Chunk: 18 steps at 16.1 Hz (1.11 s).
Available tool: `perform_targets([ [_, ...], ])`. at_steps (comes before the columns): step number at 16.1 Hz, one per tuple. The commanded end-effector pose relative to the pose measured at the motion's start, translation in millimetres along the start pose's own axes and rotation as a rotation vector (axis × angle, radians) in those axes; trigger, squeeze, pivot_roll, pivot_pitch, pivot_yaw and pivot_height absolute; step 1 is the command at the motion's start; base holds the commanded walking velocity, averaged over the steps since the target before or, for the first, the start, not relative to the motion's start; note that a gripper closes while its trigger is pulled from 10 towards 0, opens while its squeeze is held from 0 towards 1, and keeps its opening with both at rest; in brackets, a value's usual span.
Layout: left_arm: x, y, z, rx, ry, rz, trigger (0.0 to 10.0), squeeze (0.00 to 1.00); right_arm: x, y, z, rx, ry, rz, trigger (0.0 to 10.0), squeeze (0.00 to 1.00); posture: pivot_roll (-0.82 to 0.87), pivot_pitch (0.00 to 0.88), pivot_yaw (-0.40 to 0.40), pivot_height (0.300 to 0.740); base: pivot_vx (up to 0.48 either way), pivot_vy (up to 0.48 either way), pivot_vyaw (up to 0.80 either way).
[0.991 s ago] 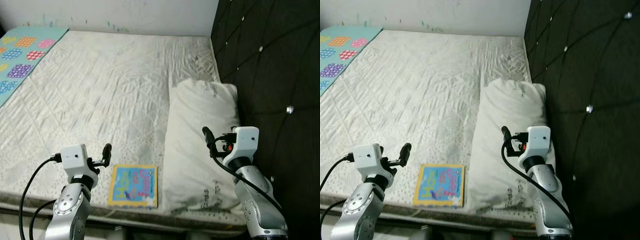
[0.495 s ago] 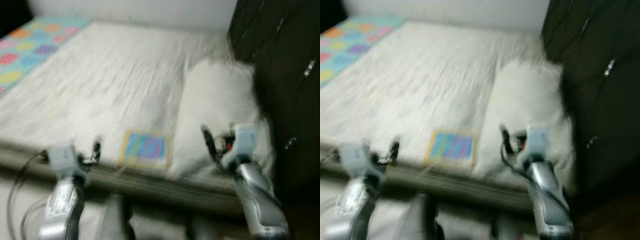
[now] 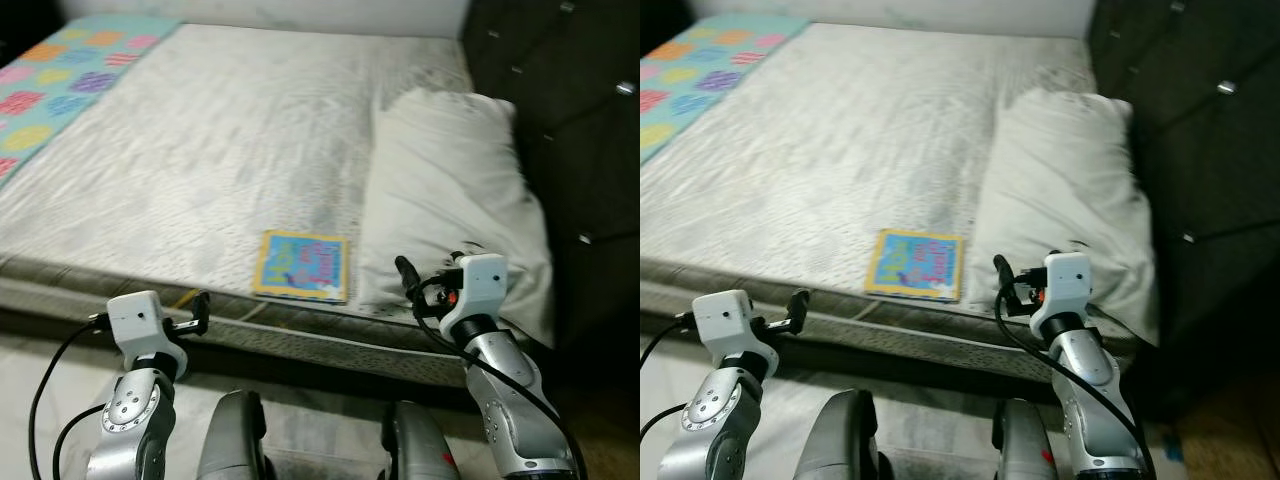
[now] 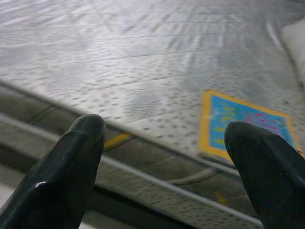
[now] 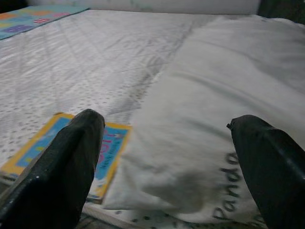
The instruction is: Clean up the room
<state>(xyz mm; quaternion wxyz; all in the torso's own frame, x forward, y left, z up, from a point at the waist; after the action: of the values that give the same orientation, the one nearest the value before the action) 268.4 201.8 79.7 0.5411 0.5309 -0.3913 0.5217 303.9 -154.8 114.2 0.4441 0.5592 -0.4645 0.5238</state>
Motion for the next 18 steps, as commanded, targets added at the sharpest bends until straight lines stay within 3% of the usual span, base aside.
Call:
perform_targets([
  [1, 1.8, -0.3, -1.4, 0.005, -0.004, 0.004, 10.0, 0.00, 2.0, 0.0, 1.5, -0.006, 0.002, 0.010, 10.0, 0.00, -0.15, 0.132, 0.016, 0.617, 0.000, 0.000, 0.00],
  [14, 3.0, -5.6, 4.2, 0.007, 0.022, 0.012, 10.0, 0.00, 1.1, -0.6, -2.4, 0.019, 0.008, 0.006, 10.0, 0.00, -0.15, 0.134, 0.013, 0.617, 0.000, 0.000, 0.00],
  [18, 4.0, -6.3, 3.2, 0.013, 0.020, 0.017, 10.0, 0.00, 0.3, -0.9, -3.2, 0.031, 0.011, 0.004, 10.0, 0.00, -0.15, 0.134, 0.012, 0.583, 0.000, 0.000, 0.00],
])
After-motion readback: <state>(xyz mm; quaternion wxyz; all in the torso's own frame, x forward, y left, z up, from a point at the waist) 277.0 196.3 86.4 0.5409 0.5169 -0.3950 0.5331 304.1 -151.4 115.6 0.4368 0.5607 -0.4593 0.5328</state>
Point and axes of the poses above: a point about 5 cm out from each wrist's last joint towards the gripper, its own y axis pointing back from the gripper into the wrist, its own x axis along the axis of the wrist's last joint, z = x × y, the point moved 2 cm from there along -y, pointing out of the wrist towards the gripper, and after that the axes turned 2 degrees about -y, right-handed, at the moved point
